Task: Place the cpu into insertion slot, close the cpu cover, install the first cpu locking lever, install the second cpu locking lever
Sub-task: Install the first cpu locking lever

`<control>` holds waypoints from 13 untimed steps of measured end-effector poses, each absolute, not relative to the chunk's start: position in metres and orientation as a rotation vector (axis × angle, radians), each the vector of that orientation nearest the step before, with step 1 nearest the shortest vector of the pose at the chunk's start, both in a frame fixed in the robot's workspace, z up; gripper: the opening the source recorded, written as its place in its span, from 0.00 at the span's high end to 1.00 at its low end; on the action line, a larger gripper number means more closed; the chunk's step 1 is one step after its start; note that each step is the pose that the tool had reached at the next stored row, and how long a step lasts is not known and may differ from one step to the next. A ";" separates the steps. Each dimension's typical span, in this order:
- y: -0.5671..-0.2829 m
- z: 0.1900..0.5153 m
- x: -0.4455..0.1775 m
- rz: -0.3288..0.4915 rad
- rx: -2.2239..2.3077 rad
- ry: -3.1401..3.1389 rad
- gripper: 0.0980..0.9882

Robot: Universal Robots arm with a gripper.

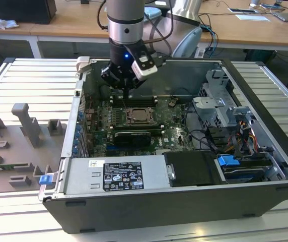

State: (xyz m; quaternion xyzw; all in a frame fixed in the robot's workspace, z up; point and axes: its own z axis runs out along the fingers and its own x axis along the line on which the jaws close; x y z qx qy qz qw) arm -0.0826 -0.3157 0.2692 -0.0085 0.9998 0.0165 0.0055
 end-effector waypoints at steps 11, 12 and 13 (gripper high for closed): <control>-0.301 0.264 -0.108 0.052 -0.027 3.130 0.99; -0.300 0.263 -0.109 0.052 -0.027 3.130 0.99; -0.298 0.262 -0.109 0.052 -0.027 3.130 0.99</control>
